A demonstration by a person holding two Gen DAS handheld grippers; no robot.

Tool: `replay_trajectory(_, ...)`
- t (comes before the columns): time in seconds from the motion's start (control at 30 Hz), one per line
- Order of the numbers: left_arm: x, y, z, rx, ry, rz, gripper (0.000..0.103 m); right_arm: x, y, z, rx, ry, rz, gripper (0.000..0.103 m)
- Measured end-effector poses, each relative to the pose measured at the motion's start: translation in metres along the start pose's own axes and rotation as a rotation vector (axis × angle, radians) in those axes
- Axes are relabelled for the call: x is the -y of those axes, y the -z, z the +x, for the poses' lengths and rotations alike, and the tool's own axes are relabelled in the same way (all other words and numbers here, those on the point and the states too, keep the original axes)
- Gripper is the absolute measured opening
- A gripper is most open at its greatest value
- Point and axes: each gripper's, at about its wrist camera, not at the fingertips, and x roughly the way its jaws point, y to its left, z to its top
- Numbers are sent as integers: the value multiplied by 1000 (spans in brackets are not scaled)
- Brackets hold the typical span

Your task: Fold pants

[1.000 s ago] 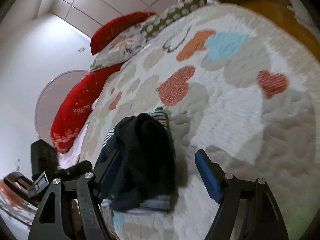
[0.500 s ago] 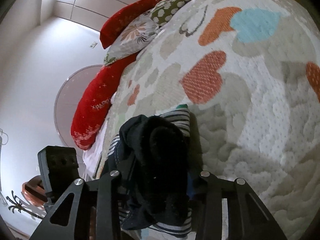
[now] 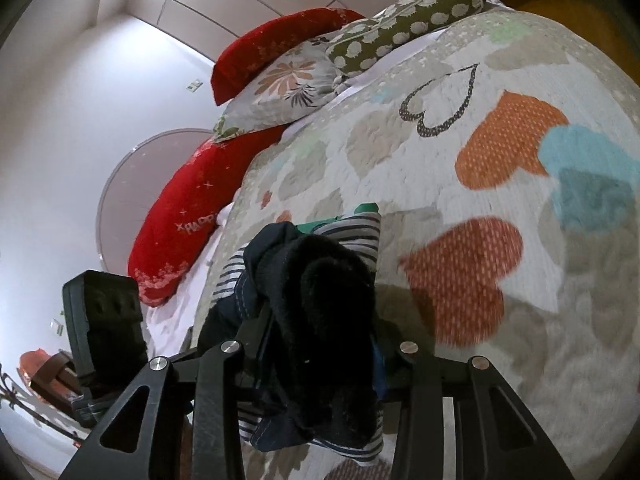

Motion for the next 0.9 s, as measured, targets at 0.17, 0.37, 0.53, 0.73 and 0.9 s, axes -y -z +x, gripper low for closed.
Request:
replay_trajectory(0.17, -14, 0, 18, -28, -55, -36, 62, 10, -9, 20, -19, 38, 11, 41)
replay_trajectory(0.37, -33, 9, 12, -54, -38, -140, 76, 32, -1, 29, -18, 121, 77, 51)
replay_trajectory(0.53, -33, 14, -31, 52, -81, -152, 76, 21, -5, 2, 68, 173, 42, 58)
replay_trajectory(0.73, -17, 36, -48, 99, -33, -123, 76, -11, -2, -28, 135, 15, -9, 55)
replay_trajectory(0.9, -15, 57, -6, -34, -50, -135, 76, -5, 15, -4, 37, -95, 93, 53)
